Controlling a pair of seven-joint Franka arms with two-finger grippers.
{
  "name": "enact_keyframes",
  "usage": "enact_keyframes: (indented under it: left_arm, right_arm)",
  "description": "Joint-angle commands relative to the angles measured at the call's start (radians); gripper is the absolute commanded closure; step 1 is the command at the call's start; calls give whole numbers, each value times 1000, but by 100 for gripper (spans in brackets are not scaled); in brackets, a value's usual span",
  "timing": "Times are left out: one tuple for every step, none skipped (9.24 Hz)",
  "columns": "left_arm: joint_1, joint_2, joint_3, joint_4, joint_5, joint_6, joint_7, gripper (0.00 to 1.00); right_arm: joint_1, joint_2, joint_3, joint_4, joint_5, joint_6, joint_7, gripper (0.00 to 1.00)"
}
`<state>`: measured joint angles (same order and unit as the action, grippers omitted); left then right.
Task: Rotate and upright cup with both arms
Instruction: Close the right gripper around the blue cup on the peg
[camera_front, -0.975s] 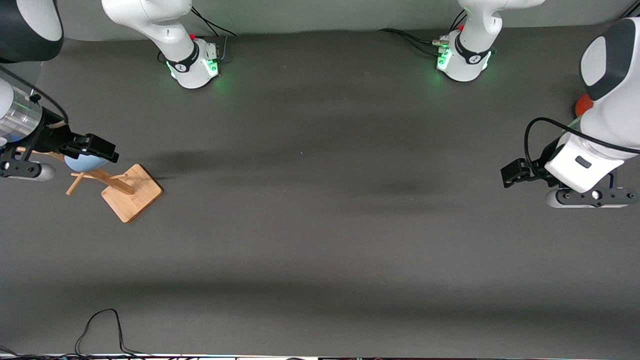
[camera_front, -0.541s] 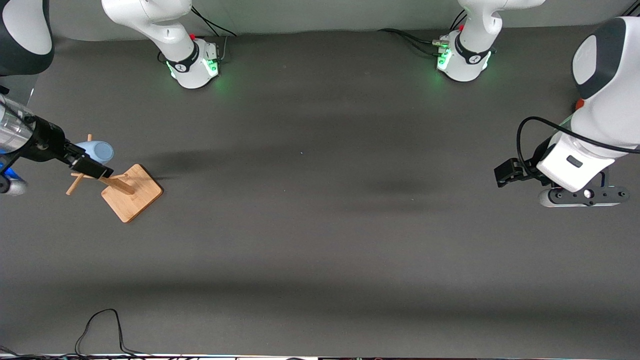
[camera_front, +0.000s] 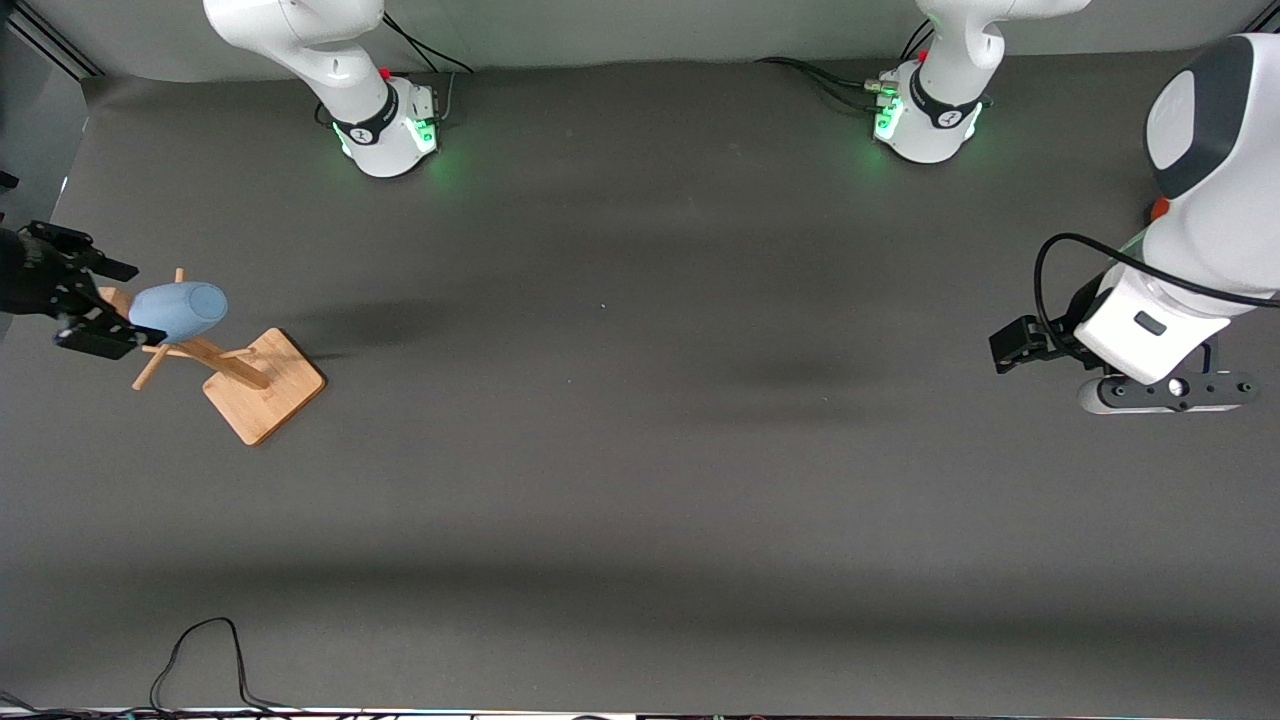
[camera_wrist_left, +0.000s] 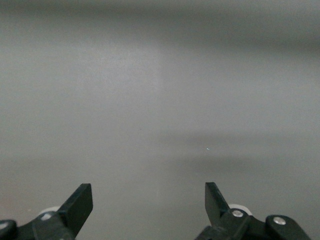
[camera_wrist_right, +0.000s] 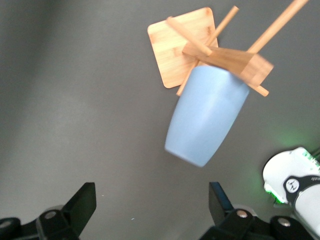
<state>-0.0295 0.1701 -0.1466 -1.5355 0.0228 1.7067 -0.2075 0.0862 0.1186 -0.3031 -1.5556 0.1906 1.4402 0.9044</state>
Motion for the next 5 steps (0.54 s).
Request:
enact_keyframes:
  left_arm:
    - [-12,-9,7,6,2,-53,-18,0]
    - [-18,-8,-1,6,-1,-64,-16,0]
    - [-30,-3,-8,6,-1,-68,-16,0]
    - [-46,-7,-8,9,-1,-97,0,0]
    - [-55,-17,-16,9,-1,-161,8,0]
  right_arm:
    - [-5,65,-16,45,36,-35,85,0]
    - [-8,84,-17,39,38,-61,88,1]
    - [-26,104,-17,37,41,-92,93,2]
    - [-37,111,-17,37,47,-122,112,2]
    - [-43,124,-17,37,47,-156,117,2]
